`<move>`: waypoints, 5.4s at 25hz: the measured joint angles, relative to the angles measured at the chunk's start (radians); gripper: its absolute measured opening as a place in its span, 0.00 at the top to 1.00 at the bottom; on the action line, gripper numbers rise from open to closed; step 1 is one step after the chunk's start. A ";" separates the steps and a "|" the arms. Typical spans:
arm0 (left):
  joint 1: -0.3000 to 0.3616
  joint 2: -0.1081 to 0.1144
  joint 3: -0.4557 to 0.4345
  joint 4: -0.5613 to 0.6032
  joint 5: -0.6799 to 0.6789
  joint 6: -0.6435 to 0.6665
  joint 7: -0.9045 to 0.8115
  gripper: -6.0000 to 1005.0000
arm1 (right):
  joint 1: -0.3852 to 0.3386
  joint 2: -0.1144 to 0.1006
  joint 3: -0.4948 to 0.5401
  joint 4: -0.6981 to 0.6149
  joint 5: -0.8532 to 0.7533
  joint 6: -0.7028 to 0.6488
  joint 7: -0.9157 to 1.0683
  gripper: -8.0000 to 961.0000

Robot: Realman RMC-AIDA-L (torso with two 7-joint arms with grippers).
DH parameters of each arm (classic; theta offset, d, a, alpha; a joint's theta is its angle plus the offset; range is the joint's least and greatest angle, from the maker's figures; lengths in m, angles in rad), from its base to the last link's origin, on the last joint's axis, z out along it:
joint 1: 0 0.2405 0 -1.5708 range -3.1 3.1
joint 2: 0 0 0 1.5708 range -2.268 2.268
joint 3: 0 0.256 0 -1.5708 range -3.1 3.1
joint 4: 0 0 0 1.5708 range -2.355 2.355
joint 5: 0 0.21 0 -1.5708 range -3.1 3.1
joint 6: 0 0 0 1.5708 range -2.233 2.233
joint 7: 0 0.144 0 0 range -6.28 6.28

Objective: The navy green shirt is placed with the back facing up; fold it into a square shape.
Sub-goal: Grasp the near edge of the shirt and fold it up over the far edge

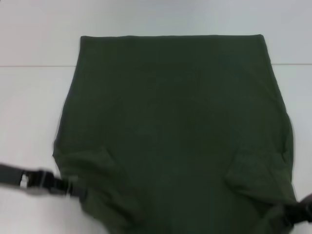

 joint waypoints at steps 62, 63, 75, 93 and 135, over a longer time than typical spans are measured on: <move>-0.209 0.040 0.182 -0.078 0.027 -0.600 -0.692 0.19 | -0.148 -0.008 0.066 0.182 0.542 0.431 -0.088 0.94; -0.221 0.042 0.180 -0.092 0.050 -0.601 -0.695 0.19 | -0.147 -0.009 0.061 0.181 0.542 0.431 -0.087 0.94; -0.304 0.030 0.055 -0.215 0.205 -0.698 -0.700 0.19 | -0.137 -0.014 0.016 0.173 0.542 0.423 -0.096 0.94; -0.291 -0.017 0.072 -0.220 0.211 -0.797 -0.696 0.19 | -0.138 -0.015 0.002 0.172 0.543 0.408 -0.107 0.92; -0.262 -0.067 0.283 -0.142 0.161 -0.836 -0.574 0.91 | -0.138 -0.020 0.011 0.170 0.549 0.388 -0.126 0.88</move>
